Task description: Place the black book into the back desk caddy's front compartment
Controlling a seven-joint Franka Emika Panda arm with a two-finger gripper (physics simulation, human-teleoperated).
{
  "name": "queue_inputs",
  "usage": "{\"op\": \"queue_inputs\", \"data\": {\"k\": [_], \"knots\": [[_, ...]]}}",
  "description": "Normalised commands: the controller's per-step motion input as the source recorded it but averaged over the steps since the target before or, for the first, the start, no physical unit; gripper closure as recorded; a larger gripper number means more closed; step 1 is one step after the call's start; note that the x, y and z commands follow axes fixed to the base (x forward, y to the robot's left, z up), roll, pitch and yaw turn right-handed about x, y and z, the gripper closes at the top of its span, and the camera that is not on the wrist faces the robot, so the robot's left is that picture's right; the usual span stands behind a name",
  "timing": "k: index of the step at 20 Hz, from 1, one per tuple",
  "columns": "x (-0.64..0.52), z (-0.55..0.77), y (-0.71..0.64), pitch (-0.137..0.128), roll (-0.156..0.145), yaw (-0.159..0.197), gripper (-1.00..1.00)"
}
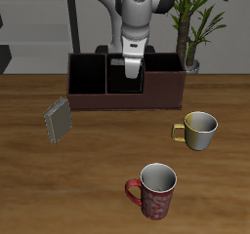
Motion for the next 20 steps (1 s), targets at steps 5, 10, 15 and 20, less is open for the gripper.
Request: {"op": "queue_inputs", "data": {"k": [5,10,15,20], "knots": [[-0.03,-0.13,0.07,0.029,0.009,0.007,1.0],[-0.05,-0.12,0.02,0.021,0.001,0.015,1.0],[-0.02,-0.27,0.04,0.062,0.006,0.002,1.0],[-0.01,-0.08,0.07,0.062,0.011,-0.069,-1.0]]}}
